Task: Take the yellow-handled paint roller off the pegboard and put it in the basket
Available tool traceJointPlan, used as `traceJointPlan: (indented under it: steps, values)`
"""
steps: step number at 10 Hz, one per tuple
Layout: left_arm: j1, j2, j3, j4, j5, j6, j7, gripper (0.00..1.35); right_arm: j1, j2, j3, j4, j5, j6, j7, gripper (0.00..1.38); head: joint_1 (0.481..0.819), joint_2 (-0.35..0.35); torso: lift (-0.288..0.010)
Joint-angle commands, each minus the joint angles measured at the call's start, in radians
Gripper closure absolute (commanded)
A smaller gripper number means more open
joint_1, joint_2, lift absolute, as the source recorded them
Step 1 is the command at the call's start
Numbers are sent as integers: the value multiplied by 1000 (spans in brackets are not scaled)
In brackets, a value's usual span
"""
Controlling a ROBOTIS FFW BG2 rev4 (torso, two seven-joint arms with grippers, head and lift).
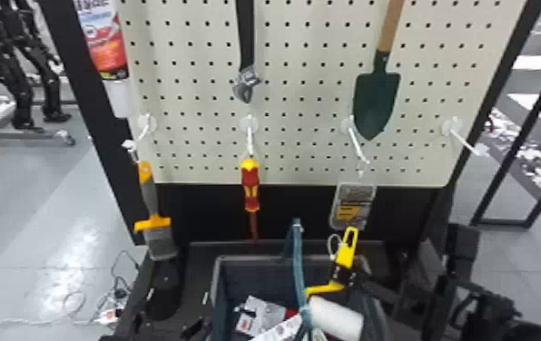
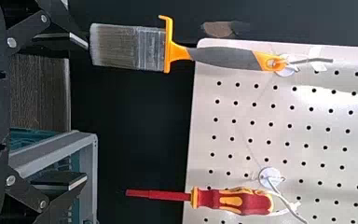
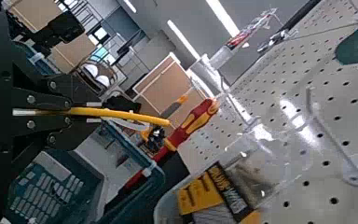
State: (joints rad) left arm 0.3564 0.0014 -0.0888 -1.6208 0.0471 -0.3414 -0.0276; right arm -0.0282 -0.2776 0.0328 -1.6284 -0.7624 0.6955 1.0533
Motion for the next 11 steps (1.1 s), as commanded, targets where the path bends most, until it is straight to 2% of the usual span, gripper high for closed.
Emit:
traceJointPlan:
  steps: [1, 2, 3, 4, 11]
  values:
    - [-4, 0, -2, 4, 2, -4, 0, 294, -19, -3, 49, 58, 8, -25, 13, 1274, 549, 0, -100]
    - [-8, 5, -6, 6, 2, -4, 0, 294, -39, -2, 55, 84, 6, -71, 13, 901, 549, 0, -100]
    - [-11, 8, -8, 7, 2, -5, 0, 294, -50, -5, 55, 93, 9, -85, 13, 400, 549, 0, -100]
    - [-10, 8, -8, 7, 3, -5, 0, 294, -53, -11, 53, 93, 8, -85, 14, 124, 549, 0, -100]
    - [-7, 5, -9, 7, 3, -5, 3, 294, -45, -2, 32, 93, 3, -99, 13, 128, 549, 0, -100]
